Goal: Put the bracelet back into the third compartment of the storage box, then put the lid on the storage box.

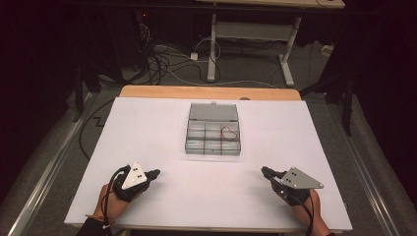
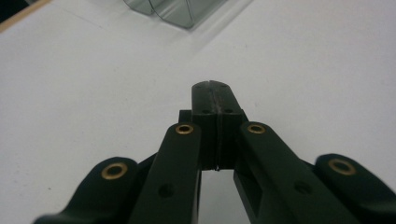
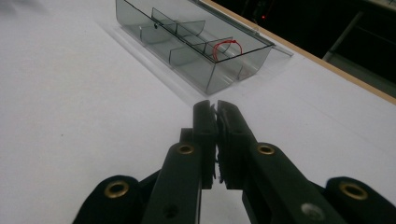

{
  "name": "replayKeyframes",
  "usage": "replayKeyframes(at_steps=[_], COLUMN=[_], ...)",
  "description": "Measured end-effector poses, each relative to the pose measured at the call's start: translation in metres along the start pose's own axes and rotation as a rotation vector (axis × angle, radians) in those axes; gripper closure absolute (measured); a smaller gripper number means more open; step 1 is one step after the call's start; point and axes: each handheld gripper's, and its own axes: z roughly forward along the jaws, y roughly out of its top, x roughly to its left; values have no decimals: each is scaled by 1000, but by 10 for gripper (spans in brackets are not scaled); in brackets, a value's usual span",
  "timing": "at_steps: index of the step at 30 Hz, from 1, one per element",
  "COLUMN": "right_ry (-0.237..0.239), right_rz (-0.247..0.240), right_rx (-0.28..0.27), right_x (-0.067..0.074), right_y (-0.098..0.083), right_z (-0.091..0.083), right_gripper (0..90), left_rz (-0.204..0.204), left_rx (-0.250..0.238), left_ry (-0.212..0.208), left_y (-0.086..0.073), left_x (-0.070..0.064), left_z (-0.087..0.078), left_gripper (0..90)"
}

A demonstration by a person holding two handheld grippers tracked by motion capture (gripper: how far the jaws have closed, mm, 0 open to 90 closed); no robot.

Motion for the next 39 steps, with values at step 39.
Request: replayKeyframes(at_steps=[39], right_ry=[18], right_rz=[2], right_rx=[137], right_x=[-22], right_y=[-6], right_z=[24], right_gripper=[900], left_rz=[-1], left_rx=[82], left_ry=[13], left_y=[15], left_x=[26], left_z=[29], left_gripper=[878])
